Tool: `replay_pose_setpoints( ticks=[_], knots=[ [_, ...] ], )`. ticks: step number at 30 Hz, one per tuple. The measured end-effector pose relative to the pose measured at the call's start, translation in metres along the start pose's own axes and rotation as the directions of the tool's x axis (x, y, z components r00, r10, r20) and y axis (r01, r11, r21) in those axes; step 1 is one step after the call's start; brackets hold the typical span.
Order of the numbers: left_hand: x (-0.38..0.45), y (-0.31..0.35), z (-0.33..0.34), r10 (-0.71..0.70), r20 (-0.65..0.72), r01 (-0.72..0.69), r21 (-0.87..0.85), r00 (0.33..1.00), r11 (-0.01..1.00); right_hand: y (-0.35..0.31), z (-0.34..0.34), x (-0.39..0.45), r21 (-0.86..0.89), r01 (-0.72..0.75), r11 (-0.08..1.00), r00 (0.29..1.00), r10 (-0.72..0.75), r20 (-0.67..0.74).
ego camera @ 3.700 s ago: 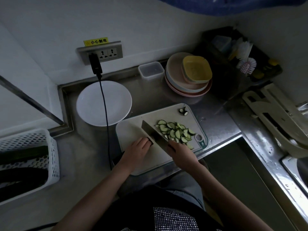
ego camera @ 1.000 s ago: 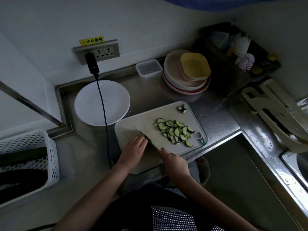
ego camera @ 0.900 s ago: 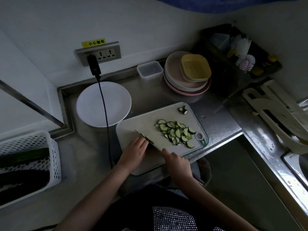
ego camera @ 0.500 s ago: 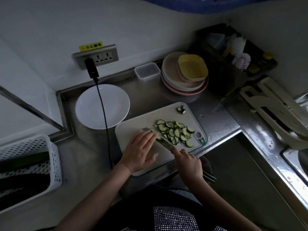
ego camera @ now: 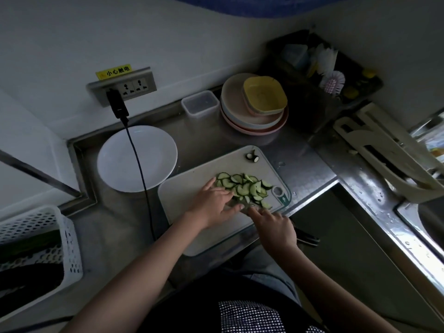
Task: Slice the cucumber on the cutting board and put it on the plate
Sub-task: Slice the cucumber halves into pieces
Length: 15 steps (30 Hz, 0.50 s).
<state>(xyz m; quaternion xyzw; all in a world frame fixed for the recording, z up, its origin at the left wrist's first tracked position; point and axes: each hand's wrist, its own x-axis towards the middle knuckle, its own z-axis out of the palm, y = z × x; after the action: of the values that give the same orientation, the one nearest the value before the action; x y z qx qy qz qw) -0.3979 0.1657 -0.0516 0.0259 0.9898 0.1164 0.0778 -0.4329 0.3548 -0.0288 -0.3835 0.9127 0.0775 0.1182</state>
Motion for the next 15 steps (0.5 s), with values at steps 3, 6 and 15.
replay_pose_setpoints(
  ticks=[3,6,15],
  knots=[
    [0.010,0.001,-0.003,-0.036,0.151,0.038,-0.008,0.988,0.999,-0.003,0.004,-0.002,0.028,-0.013,1.000,0.999,0.014,-0.045],
    [0.005,-0.002,-0.005,-0.024,0.030,0.026,-0.081,0.999,0.996,-0.005,0.005,-0.003,0.058,-0.019,0.998,0.995,0.025,-0.095],
    [-0.079,-0.032,0.048,-0.246,-0.544,0.162,-0.198,0.802,0.967,-0.029,0.012,-0.003,0.299,-0.025,0.954,0.991,0.063,-0.121]
  ],
)
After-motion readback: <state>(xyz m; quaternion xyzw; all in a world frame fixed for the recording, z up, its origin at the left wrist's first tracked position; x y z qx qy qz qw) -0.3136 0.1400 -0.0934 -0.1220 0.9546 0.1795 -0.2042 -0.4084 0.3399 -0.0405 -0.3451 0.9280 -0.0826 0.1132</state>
